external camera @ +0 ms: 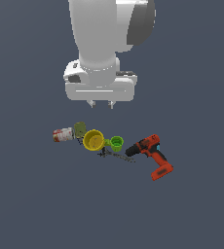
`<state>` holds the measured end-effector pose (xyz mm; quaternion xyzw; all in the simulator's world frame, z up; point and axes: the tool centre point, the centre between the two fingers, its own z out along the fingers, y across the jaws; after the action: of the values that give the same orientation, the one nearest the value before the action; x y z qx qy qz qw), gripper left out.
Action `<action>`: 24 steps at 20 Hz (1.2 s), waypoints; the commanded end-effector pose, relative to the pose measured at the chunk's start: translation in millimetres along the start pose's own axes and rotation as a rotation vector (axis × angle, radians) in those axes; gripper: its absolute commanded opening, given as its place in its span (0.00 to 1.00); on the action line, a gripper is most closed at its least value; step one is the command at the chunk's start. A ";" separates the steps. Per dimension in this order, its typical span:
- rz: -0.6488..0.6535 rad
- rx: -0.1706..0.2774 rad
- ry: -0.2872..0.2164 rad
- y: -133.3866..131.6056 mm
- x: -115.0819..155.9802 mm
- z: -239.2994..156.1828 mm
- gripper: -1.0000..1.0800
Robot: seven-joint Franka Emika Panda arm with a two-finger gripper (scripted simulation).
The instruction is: Pick up a designated object from a clutter of objects.
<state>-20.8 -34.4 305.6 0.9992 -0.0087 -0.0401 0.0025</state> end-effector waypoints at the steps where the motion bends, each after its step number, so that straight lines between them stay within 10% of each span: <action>1: 0.015 0.004 -0.009 0.9 1.8 1.6 0.62; 11: 0.175 0.048 -0.105 9.9 21.1 18.3 0.62; 24: 0.543 0.124 -0.358 28.8 60.1 70.0 0.62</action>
<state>29.5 -62.4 238.5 0.9450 -0.2568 -0.1971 -0.0467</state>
